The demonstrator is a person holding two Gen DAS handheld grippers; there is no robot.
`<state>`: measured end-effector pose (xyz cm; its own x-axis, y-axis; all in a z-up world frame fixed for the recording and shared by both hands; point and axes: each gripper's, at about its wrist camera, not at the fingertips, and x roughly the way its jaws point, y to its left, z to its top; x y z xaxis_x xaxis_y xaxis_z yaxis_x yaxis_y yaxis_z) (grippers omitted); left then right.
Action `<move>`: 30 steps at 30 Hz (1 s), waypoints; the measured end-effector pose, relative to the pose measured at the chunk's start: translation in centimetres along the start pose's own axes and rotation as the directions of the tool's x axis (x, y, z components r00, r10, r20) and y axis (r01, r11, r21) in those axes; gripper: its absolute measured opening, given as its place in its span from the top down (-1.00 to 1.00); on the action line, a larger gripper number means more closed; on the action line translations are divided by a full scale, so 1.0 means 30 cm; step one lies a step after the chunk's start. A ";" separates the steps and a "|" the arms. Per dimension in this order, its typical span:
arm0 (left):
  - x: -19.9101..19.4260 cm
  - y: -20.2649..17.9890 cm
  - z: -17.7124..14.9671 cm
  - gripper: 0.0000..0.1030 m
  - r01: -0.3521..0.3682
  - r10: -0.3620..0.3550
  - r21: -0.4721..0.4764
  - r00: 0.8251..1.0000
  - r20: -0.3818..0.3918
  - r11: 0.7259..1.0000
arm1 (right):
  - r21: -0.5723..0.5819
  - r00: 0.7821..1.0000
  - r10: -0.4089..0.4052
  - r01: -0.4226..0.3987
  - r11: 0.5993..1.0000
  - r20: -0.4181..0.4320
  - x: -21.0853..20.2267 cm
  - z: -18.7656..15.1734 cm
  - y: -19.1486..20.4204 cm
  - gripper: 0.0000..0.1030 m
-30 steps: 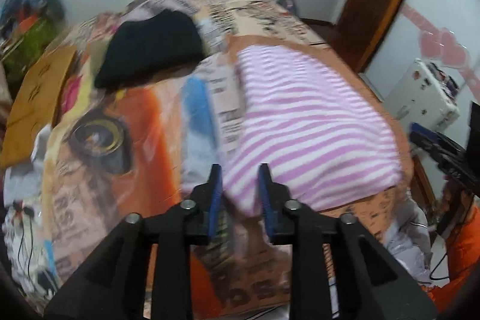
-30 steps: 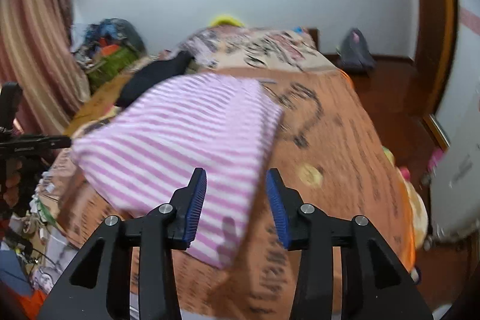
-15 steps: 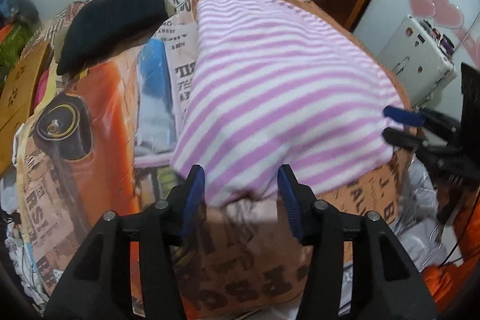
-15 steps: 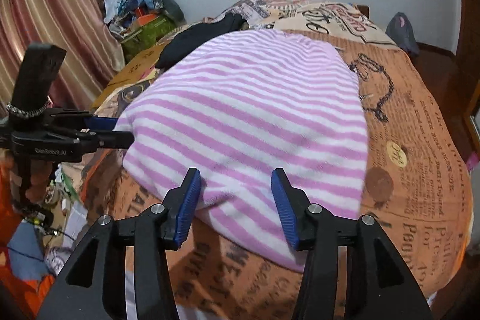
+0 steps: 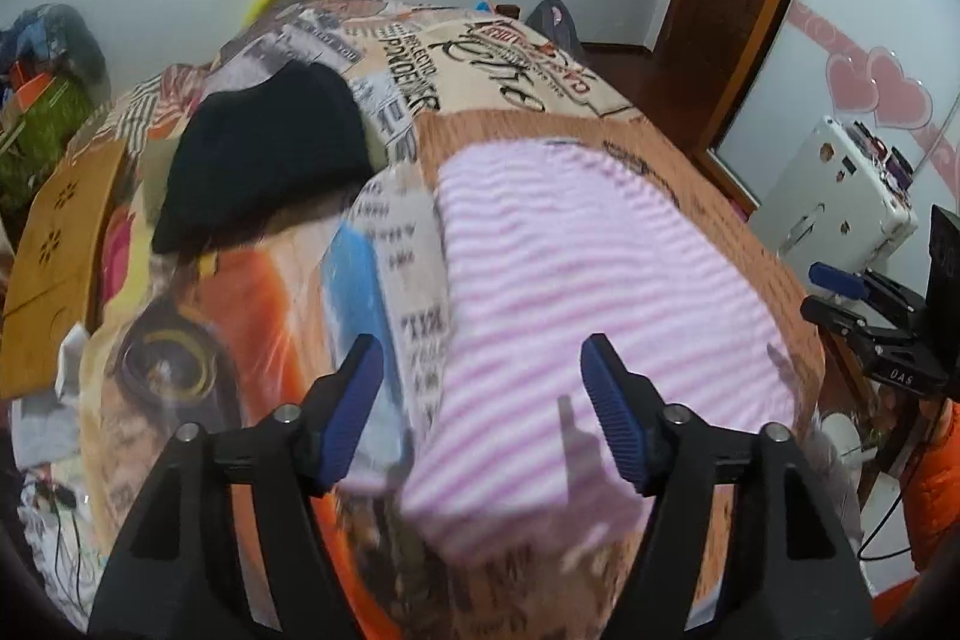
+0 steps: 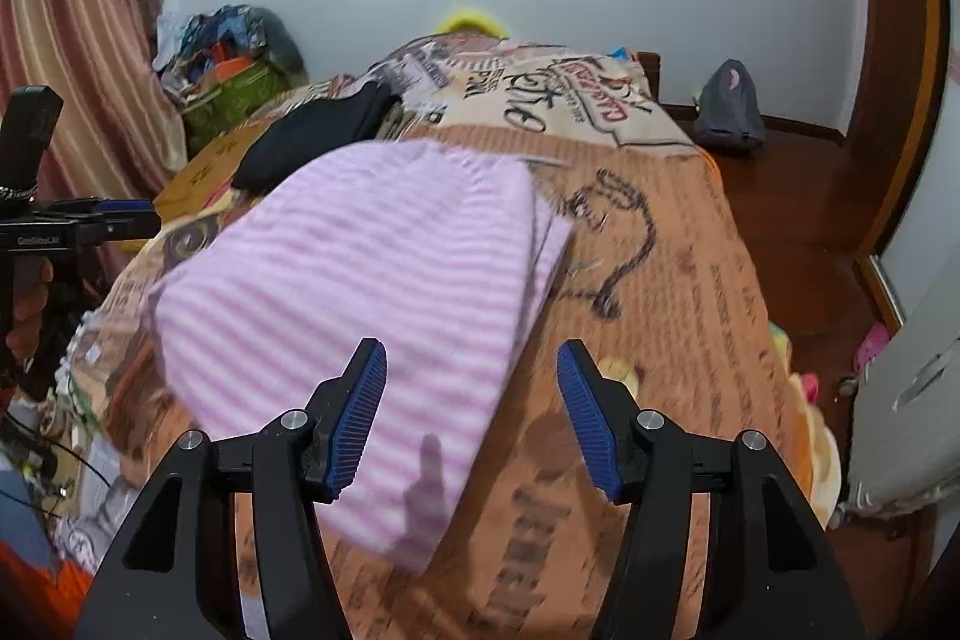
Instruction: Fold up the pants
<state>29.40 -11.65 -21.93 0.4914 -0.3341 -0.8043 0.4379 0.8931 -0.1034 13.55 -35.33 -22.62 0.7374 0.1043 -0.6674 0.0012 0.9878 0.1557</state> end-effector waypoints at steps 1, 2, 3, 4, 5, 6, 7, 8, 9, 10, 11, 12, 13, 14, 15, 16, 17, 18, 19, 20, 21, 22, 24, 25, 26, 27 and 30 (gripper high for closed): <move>0.032 -0.001 0.028 -0.40 0.006 -0.006 -0.001 1.000 -0.006 1.000 | 0.003 1.000 0.007 -0.007 1.000 0.004 0.013 0.012 -0.011 -0.13; 0.058 -0.001 0.044 -0.40 0.012 -0.012 -0.002 1.000 -0.015 1.000 | 0.007 1.000 0.011 -0.011 1.000 0.005 0.024 0.021 -0.018 -0.23; 0.086 0.002 0.060 -0.40 0.022 -0.022 -0.005 0.999 -0.029 1.000 | 0.014 1.000 0.019 -0.019 1.000 0.005 0.042 0.029 -0.028 -0.29; 0.121 0.004 0.076 -0.40 0.034 -0.035 -0.011 0.998 -0.048 0.999 | 0.017 1.000 0.029 -0.029 0.999 0.003 0.062 0.038 -0.035 -0.29; 0.157 0.008 0.088 -0.40 0.047 -0.048 -0.020 0.997 -0.067 0.999 | 0.020 0.999 0.040 -0.040 0.999 -0.002 0.081 0.044 -0.042 -0.29; 0.197 0.013 0.100 -0.40 0.060 -0.063 -0.031 0.994 -0.091 0.998 | 0.021 0.999 0.053 -0.053 0.998 -0.008 0.106 0.052 -0.051 -0.29; 0.226 0.016 0.107 -0.40 0.065 -0.069 -0.042 0.991 -0.112 0.997 | 0.024 0.998 0.061 -0.061 0.998 -0.015 0.126 0.056 -0.056 -0.29; 0.250 0.018 0.111 -0.40 0.070 -0.076 -0.050 0.989 -0.128 0.996 | 0.028 0.997 0.068 -0.068 0.997 -0.025 0.141 0.057 -0.063 -0.29; 0.271 0.020 0.111 -0.40 0.076 -0.083 -0.056 0.986 -0.142 0.996 | 0.037 0.996 0.083 -0.081 0.996 -0.044 0.169 0.061 -0.070 -0.29; 0.297 0.022 0.113 -0.40 0.084 -0.093 -0.061 0.983 -0.160 0.995 | 0.045 0.994 0.096 -0.094 0.995 -0.058 0.186 0.060 -0.076 -0.29; 0.323 0.024 0.113 -0.40 0.091 -0.101 -0.065 0.978 -0.181 0.994 | 0.054 0.992 0.106 -0.102 0.993 -0.074 0.204 0.057 -0.081 -0.29; 0.341 0.027 0.111 -0.40 0.097 -0.109 -0.068 0.974 -0.196 0.993 | 0.061 0.989 0.117 -0.111 0.992 -0.095 0.225 0.055 -0.088 -0.29; 0.367 0.030 0.109 -0.42 0.107 -0.121 -0.074 0.968 -0.221 0.992 | 0.066 0.985 0.128 -0.121 0.990 -0.117 0.247 0.051 -0.095 -0.29; 0.383 0.032 0.107 -0.46 0.115 -0.132 -0.081 0.963 -0.237 0.990 | 0.069 0.981 0.139 -0.130 0.989 -0.138 0.266 0.046 -0.099 -0.29; 0.399 0.032 0.107 -0.48 0.122 -0.140 -0.089 0.959 -0.247 0.989 | 0.077 0.973 0.159 -0.148 0.986 -0.165 0.290 0.038 -0.104 -0.29; 0.415 0.038 0.106 -0.51 0.130 -0.152 -0.100 0.954 -0.257 0.986 | 0.085 0.968 0.177 -0.164 0.983 -0.179 0.304 0.032 -0.108 -0.30; 0.424 0.039 0.107 -0.52 0.133 -0.157 -0.106 0.952 -0.261 0.985 | 0.095 0.963 0.194 -0.179 0.979 -0.185 0.312 0.028 -0.112 -0.33; 0.434 0.040 0.107 -0.52 0.140 -0.166 -0.113 0.949 -0.268 0.984 | 0.110 0.958 0.213 -0.195 0.975 -0.190 0.321 0.026 -0.123 -0.38; 0.440 0.041 0.107 -0.54 0.147 -0.175 -0.119 0.946 -0.273 0.982 | 0.123 0.954 0.228 -0.206 0.971 -0.197 0.326 0.026 -0.132 -0.40; 0.451 0.044 0.107 -0.54 0.158 -0.189 -0.129 0.941 -0.281 0.979 | 0.140 0.947 0.247 -0.221 0.965 -0.205 0.330 0.026 -0.141 -0.42; 0.463 0.047 0.107 -0.54 0.167 -0.203 -0.142 0.935 -0.290 0.976 | 0.165 0.937 0.276 -0.243 0.956 -0.216 0.338 0.027 -0.152 -0.42; 0.473 0.052 0.106 -0.57 0.176 -0.217 -0.158 0.930 -0.298 0.972 | 0.186 0.928 0.297 -0.259 0.948 -0.222 0.344 0.027 -0.160 -0.42; 0.483 0.055 0.112 -0.60 0.191 -0.236 -0.172 0.924 -0.302 0.967 | 0.227 0.910 0.345 -0.295 0.928 -0.229 0.357 0.024 -0.175 -0.43; 0.487 0.053 0.116 -0.61 0.195 -0.239 -0.169 0.922 -0.304 0.966 | 0.237 0.904 0.360 -0.307 0.922 -0.230 0.362 0.024 -0.175 -0.44; 0.487 0.051 0.119 -0.61 0.198 -0.242 -0.167 0.921 -0.306 0.966 | 0.243 0.899 0.371 -0.316 0.917 -0.231 0.366 0.025 -0.176 -0.47; 0.489 0.048 0.122 -0.61 0.202 -0.245 -0.166 0.920 -0.307 0.965 | 0.246 0.894 0.383 -0.327 0.912 -0.232 0.369 0.030 -0.174 -0.47; 0.499 0.036 0.137 -0.61 0.228 -0.271 -0.167 0.911 -0.312 0.959 | 0.261 0.881 0.413 -0.353 0.899 -0.230 0.381 0.043 -0.168 -0.47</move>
<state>40.31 -16.92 -31.67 0.0942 -0.4522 -0.8869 0.4068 0.8306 -0.3803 22.84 -39.28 -30.09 0.4947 0.5264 -0.6915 -0.0832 0.8207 0.5653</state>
